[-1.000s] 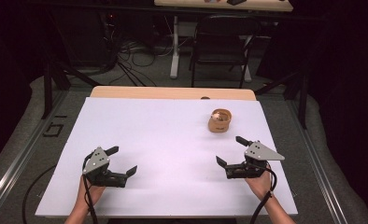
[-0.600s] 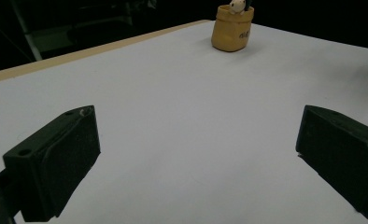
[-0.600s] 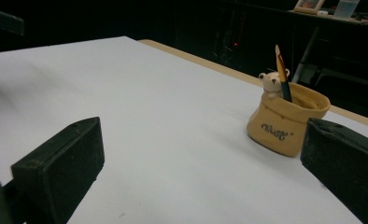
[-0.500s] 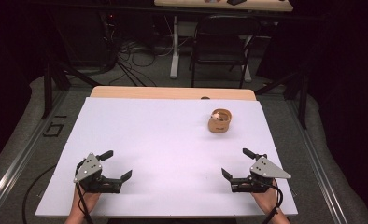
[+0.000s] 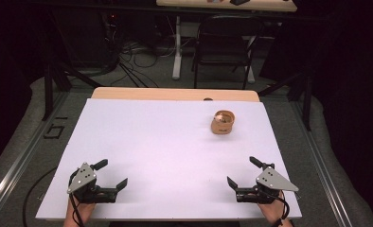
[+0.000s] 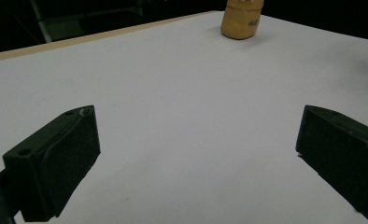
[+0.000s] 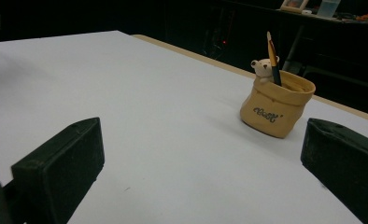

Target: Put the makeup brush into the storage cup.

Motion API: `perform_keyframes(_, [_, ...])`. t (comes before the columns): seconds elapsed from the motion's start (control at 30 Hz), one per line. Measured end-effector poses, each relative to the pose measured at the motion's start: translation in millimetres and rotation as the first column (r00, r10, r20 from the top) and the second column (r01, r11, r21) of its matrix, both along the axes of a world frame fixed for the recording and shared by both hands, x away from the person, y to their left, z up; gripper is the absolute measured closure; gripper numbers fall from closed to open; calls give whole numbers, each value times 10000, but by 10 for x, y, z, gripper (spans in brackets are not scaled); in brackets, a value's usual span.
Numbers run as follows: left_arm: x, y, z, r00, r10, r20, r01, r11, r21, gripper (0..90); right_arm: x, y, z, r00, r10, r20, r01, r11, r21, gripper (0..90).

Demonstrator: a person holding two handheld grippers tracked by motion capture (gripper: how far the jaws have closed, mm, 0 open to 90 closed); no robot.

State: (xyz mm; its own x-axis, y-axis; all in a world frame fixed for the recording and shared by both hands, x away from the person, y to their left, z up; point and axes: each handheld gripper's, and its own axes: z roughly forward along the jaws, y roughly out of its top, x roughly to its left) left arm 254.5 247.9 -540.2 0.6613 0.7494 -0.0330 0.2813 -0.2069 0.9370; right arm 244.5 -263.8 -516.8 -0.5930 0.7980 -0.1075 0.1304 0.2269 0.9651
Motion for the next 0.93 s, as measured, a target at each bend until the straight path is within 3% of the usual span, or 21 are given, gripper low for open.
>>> perform_keyframes(0.5, [-167,82,-45,9997,253,-66,-250,9991,336,0,-172,-35,-24,9999,-121,-3,121,9999,-36,0])
perform_keyframes(0.93, [-138,64,-52,9997,175,-147,-168,9987,473,0,-165,-32,-25,9998,-56,-186,51,9996,-267,0])
